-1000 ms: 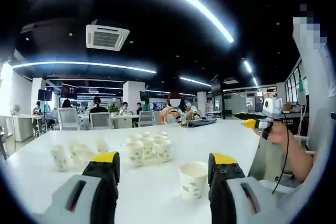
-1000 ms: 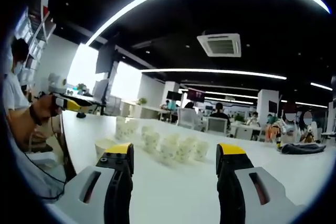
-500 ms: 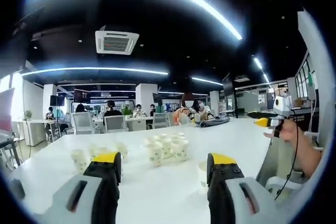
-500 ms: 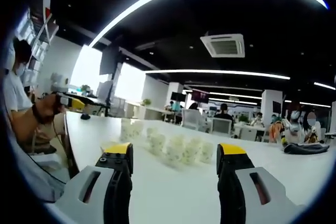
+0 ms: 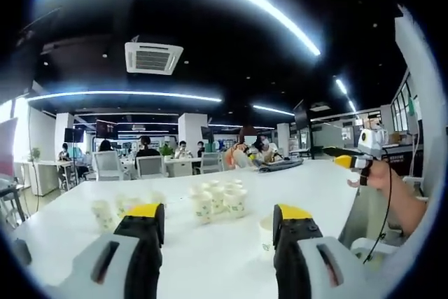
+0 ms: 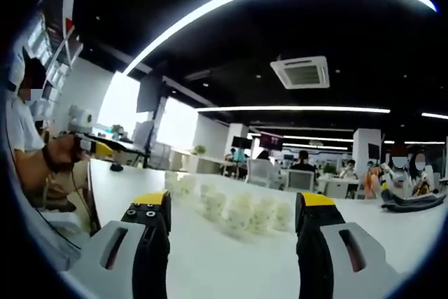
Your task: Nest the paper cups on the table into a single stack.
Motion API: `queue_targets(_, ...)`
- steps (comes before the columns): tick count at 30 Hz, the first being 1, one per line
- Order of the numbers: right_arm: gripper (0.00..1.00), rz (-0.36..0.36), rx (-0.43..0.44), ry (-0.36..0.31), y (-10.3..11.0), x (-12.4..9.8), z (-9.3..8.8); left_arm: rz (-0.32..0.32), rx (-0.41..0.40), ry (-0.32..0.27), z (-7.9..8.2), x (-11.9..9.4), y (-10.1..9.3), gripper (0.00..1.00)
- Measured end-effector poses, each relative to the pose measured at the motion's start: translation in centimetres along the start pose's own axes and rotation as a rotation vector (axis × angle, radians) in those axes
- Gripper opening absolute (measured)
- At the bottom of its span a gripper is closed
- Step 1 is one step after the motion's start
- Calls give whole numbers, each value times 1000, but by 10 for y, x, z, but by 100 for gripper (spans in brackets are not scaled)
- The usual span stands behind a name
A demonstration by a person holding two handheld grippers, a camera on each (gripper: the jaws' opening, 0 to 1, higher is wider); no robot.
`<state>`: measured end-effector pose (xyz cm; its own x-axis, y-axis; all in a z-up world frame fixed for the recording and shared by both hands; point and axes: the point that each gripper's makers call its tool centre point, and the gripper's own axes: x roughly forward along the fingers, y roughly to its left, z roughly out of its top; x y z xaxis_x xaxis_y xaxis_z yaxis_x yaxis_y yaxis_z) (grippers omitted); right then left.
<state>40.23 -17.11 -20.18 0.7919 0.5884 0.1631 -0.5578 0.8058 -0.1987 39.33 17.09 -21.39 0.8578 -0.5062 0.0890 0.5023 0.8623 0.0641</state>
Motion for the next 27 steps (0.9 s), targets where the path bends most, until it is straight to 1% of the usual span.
queue_targets(1,80,2,-1,5,-1,2,-1,3,-5,-1,-1,0,1,66)
queue_targets(3,80,-3,9,6,-6,2,-1,2,-16,1,-3,1,1,66)
queue_targets(4,79,-17,26,6,-10,2,0,1,-17,3,-4,1,1,66)
queue_targets(6,77,-31,24,-12,-18,0,4,-3,-13,9,-5,1,0,65)
queue_targets(10,76,-43,38,-4,-31,3,4,-5,-7,3,-5,-1,-1,65)
queue_targets(15,73,-60,23,-9,-49,13,4,0,-3,1,-4,-2,0,64)
queue_targets(19,73,-58,32,10,-63,28,-4,-22,-12,-3,-4,2,-7,64)
queue_targets(22,71,-63,10,24,-72,36,-9,-22,-7,2,-6,5,-9,63)
queue_targets(23,71,-68,-4,50,-79,40,-15,-21,-12,3,-8,7,-9,63)
queue_targets(27,71,-72,2,69,-95,52,-26,-31,-15,12,-11,9,-11,63)
